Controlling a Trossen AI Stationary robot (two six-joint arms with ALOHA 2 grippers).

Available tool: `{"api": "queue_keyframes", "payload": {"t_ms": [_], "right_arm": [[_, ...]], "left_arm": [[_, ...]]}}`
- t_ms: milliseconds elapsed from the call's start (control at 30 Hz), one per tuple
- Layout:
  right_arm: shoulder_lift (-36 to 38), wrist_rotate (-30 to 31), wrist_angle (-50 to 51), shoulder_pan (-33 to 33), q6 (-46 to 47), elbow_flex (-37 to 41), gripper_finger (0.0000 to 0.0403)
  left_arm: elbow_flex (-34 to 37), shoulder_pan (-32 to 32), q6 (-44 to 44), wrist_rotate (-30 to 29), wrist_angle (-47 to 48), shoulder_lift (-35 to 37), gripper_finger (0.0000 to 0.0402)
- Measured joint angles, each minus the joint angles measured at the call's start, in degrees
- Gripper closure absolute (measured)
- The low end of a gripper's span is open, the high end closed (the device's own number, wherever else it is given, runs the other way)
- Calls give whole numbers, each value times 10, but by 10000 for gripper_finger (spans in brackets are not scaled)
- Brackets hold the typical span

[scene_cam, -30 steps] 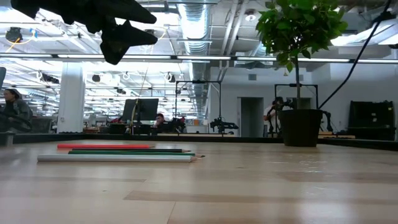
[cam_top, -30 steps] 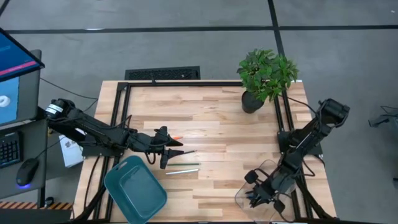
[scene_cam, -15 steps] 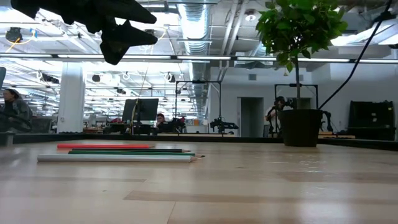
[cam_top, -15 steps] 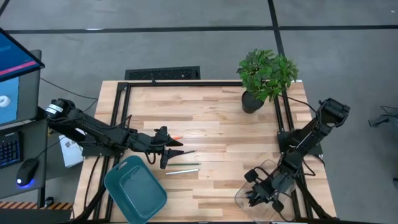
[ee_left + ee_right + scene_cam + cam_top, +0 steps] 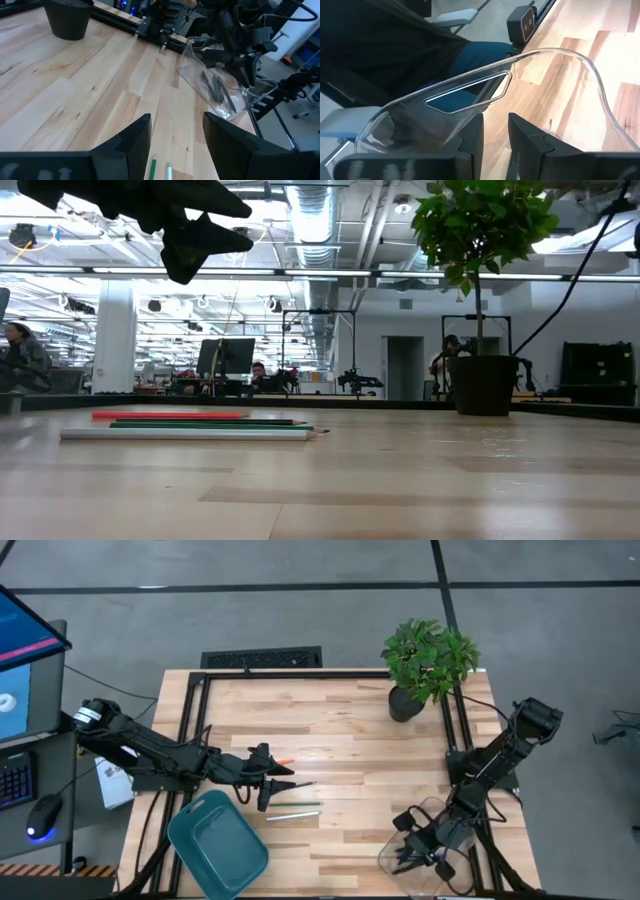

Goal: Sort pens & pencils
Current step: Put the orange pencil in the blue bin

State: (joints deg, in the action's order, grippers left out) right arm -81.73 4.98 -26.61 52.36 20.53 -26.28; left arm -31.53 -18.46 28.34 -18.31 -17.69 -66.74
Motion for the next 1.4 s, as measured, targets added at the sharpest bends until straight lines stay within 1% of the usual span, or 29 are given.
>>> {"api": "queue_keyframes", "payload": {"t_ms": [100,233,300,467,600,700,833,933,1000,1100,1200,1400], "right_arm": [[0,0,0,0,-3,0,290],[2,-4,-16,5,-38,0,290],[14,-5,-27,12,-58,0,290],[76,-6,-13,27,-88,0,290],[130,-1,27,32,-90,-1,290],[152,22,51,31,-100,-1,290],[166,84,68,19,-159,-1,290],[170,139,73,-5,-200,-1,290],[170,162,73,-29,-217,-1,290],[170,176,73,-74,-221,-1,290],[170,179,70,-123,-221,-1,290],[170,179,20,-219,-221,-1,290]], "left_arm": [[0,0,0,0,0,0,230],[0,0,0,0,0,0,230],[0,0,0,0,0,0,230],[0,0,8,0,0,0,230],[0,0,9,0,4,0,230],[0,0,9,0,4,0,230],[0,0,6,0,4,0,230],[0,0,5,0,8,0,230],[0,0,5,0,8,0,230],[0,0,5,0,8,0,230],[0,0,4,0,8,0,230],[0,0,2,1,8,0,230]]}}
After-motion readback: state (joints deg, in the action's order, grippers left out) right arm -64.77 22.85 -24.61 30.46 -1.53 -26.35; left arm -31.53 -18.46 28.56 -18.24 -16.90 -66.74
